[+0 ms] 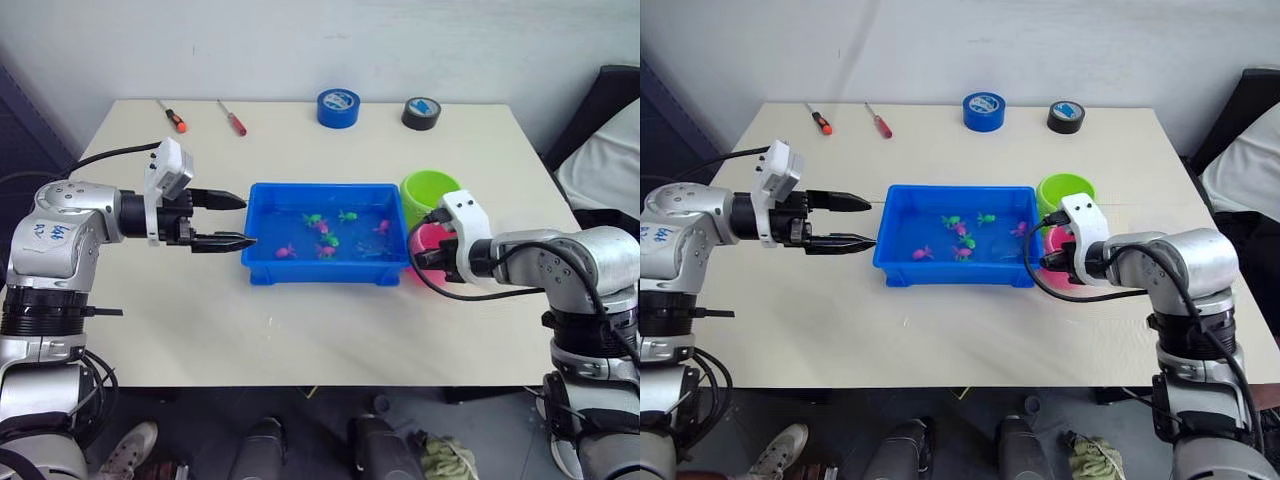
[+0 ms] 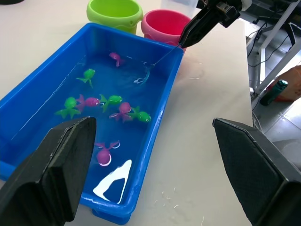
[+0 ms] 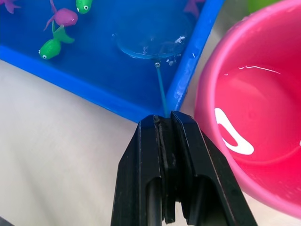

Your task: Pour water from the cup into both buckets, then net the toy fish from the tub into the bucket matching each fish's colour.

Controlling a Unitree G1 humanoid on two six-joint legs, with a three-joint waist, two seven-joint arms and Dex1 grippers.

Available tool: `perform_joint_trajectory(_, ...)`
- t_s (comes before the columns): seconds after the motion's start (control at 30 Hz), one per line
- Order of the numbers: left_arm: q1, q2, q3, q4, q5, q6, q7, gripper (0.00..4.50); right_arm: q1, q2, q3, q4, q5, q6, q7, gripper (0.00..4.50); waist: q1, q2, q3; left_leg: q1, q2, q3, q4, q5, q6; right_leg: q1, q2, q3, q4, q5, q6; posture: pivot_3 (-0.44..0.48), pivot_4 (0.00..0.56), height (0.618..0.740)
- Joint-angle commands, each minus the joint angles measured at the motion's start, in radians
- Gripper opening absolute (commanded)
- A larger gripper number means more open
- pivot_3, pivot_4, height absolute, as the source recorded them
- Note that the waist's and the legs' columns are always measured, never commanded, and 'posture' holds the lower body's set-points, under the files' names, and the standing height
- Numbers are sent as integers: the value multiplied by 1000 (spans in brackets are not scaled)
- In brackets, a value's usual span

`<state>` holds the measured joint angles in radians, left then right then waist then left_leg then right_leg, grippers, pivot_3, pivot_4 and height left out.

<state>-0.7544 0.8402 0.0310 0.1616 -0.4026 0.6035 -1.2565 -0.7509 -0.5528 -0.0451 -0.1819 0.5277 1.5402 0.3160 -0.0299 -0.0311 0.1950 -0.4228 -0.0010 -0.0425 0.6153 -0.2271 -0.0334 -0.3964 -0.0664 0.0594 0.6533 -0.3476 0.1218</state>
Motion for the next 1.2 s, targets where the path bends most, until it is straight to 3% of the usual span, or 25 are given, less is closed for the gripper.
perform_joint_trajectory(0.03, -5, 25, 36, -45, -23, 7, 6, 4313, 5, 32, 0, 12, -49, -48, -41, 0, 0, 0, 0, 0, 0, 0, 0, 0, 0, 0, 0, 0, 0, 0, 0, 0, 150, 734)
perform_joint_trajectory(0.23, 0, 35, 42, -62, -31, 22, 15, 4313, 2, 126, 9, 53, -140, -155, -128, 0, -2, 0, 0, 1, 1, 0, 0, 1, -1, 0, 2, 0, 2, 0, 0, 0, 150, 734)
perform_joint_trajectory(0.4, 5, 44, 46, -70, -38, 28, 21, 4313, 9, 125, 7, 40, -175, -208, -140, 0, -1, 0, 0, 1, 1, 0, 0, 2, -2, 0, 2, 0, 2, 0, 0, 0, 150, 734)
perform_joint_trajectory(1.2, -14, 55, 25, -25, -30, -10, -6, 4313, 226, 30, -43, -224, -96, -480, 93, 0, -1, 0, 0, 1, 1, 0, 0, 2, -2, 0, 3, 0, 2, 0, 0, 0, 150, 734)
